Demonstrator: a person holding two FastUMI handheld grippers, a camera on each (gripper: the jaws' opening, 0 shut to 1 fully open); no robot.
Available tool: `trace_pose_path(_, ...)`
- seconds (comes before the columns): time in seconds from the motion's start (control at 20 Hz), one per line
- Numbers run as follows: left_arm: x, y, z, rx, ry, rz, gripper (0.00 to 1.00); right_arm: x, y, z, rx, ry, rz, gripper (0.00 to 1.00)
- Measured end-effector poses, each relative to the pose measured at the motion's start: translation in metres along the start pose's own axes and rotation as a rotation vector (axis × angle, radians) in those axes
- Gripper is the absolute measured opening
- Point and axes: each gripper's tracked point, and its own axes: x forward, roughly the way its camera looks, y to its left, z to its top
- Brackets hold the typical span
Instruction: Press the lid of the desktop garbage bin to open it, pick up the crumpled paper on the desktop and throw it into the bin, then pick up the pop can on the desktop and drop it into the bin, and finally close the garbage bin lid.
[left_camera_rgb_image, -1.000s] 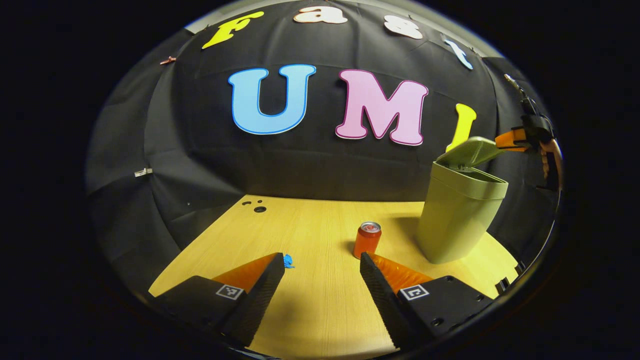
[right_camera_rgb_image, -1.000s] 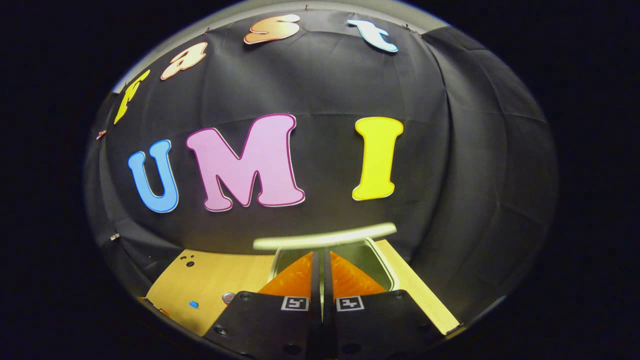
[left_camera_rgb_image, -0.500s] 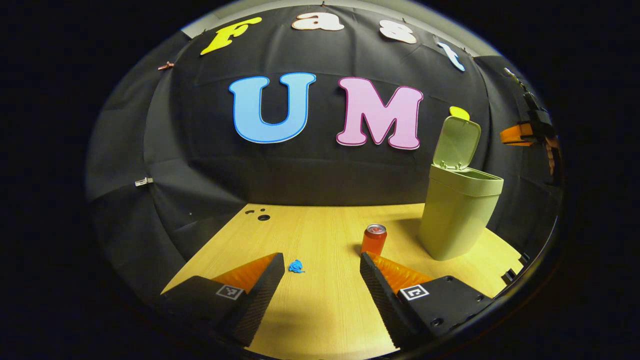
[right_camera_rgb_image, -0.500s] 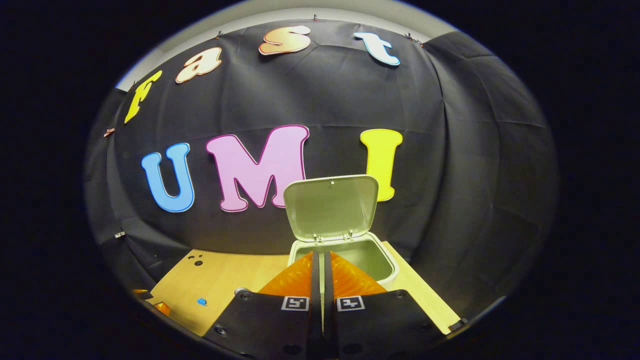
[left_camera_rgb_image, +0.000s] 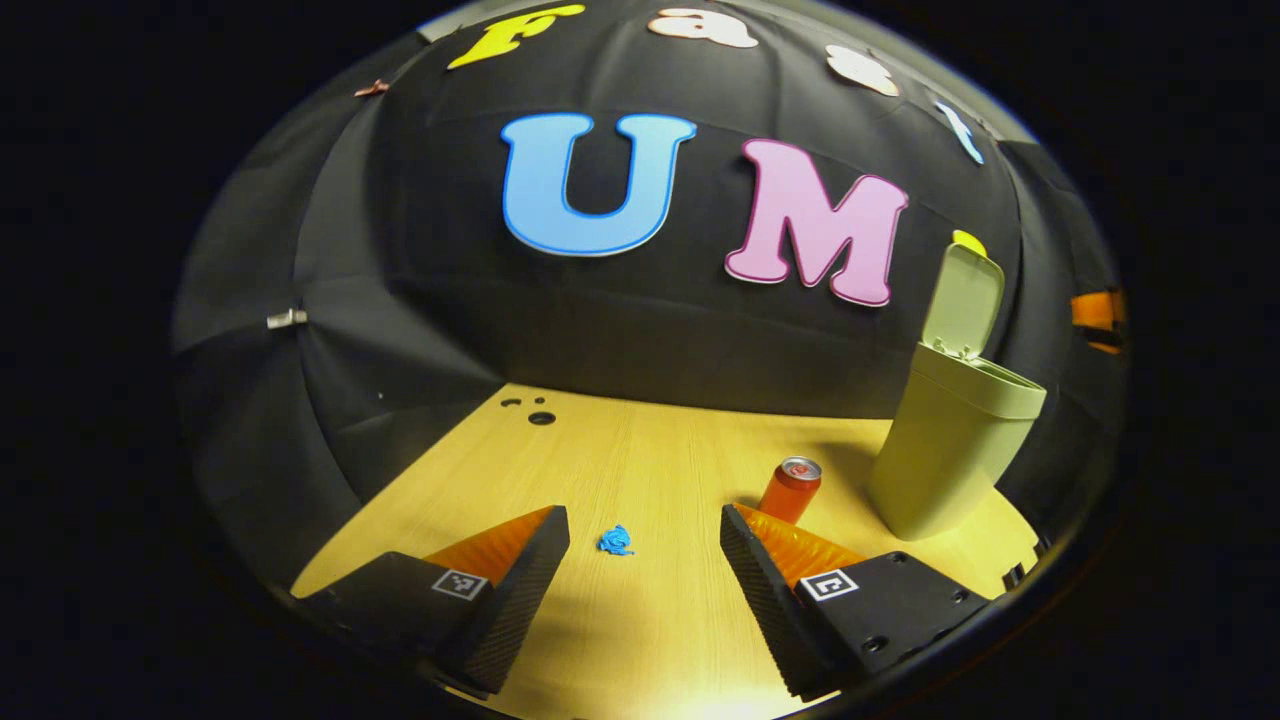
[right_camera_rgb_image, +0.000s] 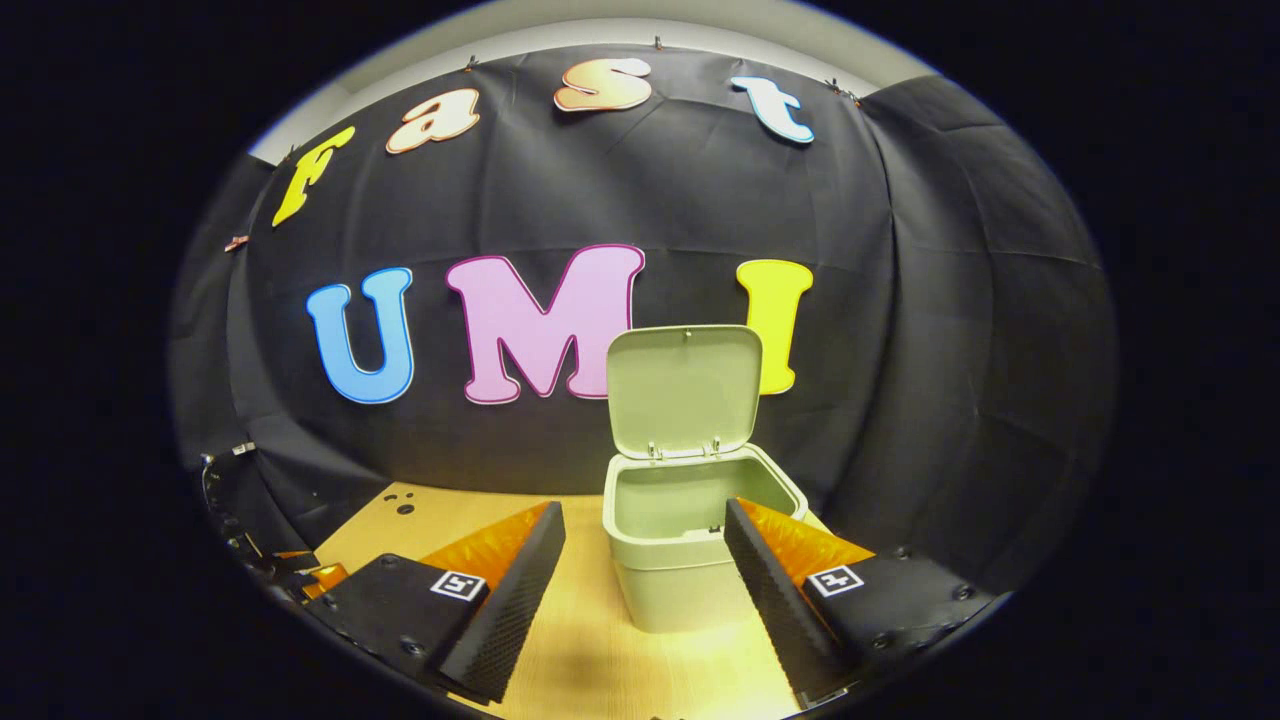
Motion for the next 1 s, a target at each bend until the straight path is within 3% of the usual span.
trace_pose_path(0.4, 0.080, 0.017, -0.030, -0.013, 0.135, 0.053, 0.96, -0.011, -0.010, -0.070, -0.069, 0.143, -0.014, 1.00)
trace_pose_path(0.65, 0.123, 0.014, -0.055, 0.018, 0.231, 0.068, 0.96, 0.002, -0.010, -0.086, -0.074, 0.189, -0.008, 1.00)
trace_pose_path(1.0, 0.163, 0.009, -0.085, 0.092, 0.317, 0.117, 0.96, 0.017, -0.001, -0.103, -0.094, 0.244, 0.056, 1.00)
